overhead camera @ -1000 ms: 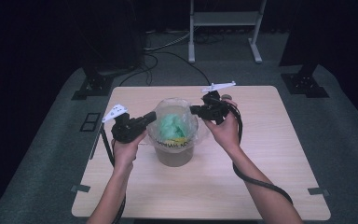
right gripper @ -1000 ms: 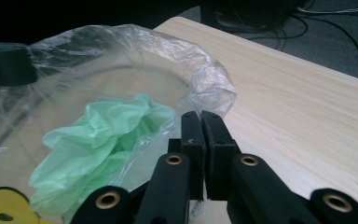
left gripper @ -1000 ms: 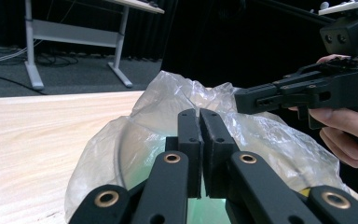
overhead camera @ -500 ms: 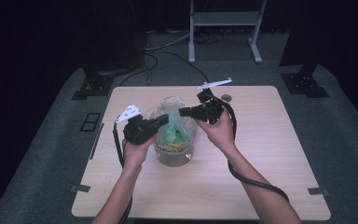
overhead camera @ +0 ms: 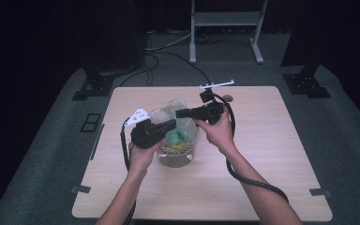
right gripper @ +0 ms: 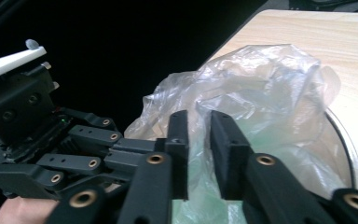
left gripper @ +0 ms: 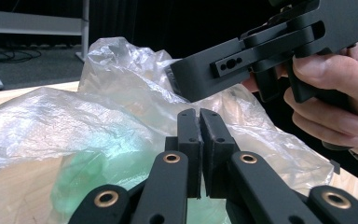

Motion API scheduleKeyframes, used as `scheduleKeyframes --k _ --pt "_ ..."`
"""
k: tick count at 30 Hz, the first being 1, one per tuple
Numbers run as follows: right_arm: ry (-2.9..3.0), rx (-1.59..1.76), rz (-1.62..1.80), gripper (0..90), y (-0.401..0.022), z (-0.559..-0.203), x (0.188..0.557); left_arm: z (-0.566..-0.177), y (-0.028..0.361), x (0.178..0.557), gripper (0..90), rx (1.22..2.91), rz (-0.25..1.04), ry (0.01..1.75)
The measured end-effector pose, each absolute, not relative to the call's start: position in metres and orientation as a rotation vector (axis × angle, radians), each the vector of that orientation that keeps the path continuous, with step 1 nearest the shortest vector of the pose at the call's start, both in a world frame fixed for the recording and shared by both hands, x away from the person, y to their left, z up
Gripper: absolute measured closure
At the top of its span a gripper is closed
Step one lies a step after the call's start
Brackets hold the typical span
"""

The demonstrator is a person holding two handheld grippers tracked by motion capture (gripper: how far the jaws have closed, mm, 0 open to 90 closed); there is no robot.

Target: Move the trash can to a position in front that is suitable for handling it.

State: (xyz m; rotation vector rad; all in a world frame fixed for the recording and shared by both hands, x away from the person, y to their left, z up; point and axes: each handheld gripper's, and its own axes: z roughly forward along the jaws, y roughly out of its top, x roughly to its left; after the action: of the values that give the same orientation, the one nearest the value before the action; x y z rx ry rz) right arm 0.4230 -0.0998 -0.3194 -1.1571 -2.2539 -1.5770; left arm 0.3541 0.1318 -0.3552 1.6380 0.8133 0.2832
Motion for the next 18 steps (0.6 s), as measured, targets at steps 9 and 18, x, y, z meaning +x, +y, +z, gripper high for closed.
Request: scheduleKeyframes --k 9,18 --pt "-2.232 -1.145 -1.613 64.4 -0.097 -0.317 0.423 -0.354 0.128 0.354 87.5 1.646 0.284 0.808" --pt "-2.338 -1.178 -1.551 77.3 -0.086 -0.318 0.421 -0.352 0.125 0.353 85.3 1.663 0.292 0.794"
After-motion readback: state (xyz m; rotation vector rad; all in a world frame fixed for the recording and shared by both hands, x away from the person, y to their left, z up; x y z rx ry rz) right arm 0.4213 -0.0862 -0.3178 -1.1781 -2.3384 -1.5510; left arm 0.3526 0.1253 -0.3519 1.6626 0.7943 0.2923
